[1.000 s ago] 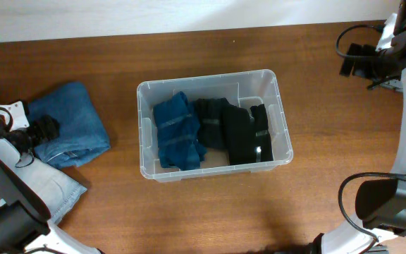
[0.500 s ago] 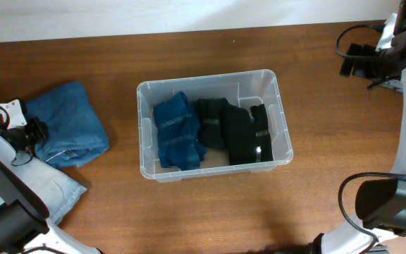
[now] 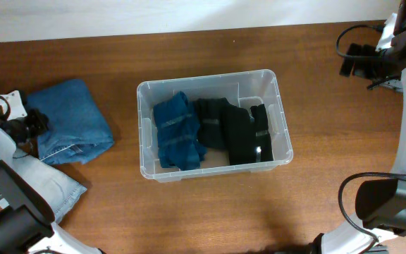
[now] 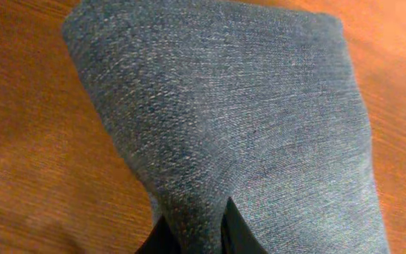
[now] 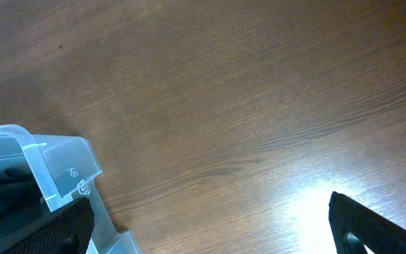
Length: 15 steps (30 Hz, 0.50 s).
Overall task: Pack container
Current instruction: 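Move the left gripper to the dark-blue denim and grasp its edge, then lift the dark-blue denim with the left gripper toward the box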
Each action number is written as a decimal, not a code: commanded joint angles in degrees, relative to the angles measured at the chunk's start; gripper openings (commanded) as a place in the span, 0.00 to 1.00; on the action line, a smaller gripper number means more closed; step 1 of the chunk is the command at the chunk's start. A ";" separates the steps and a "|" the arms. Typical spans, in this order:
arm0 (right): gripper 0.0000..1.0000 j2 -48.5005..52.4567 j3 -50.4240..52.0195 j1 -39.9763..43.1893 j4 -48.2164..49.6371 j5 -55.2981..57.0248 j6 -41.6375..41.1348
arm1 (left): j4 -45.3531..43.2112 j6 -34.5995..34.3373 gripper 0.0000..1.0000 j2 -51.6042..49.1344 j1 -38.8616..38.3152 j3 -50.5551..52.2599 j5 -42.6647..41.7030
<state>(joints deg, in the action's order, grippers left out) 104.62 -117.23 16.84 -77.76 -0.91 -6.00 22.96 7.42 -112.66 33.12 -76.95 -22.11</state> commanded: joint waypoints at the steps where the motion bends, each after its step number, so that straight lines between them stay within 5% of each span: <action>1: 0.99 -0.22 -0.74 0.07 0.15 0.50 -0.20 | 0.42 -1.14 0.01 2.95 -2.19 -1.62 5.55; 5: 0.98 -0.22 -0.74 0.07 0.15 0.50 -0.20 | 0.48 -1.11 0.05 2.38 -3.15 -0.24 8.46; 7: 0.99 -0.22 -0.74 0.07 0.15 0.50 -0.20 | 0.48 -1.11 0.47 1.09 -3.13 0.37 8.44; 11: 0.98 -0.22 -0.74 0.07 0.15 0.52 -0.20 | 1.20 -1.14 0.61 -1.92 -3.13 0.42 8.44; 15: 0.98 -0.22 -0.74 0.07 0.15 0.50 -0.20 | 1.55 -1.14 0.62 -3.17 -2.91 0.42 9.20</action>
<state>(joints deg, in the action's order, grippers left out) 104.62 -117.23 16.84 -77.78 -0.91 -6.00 23.86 6.35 -114.19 30.39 -76.93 -13.41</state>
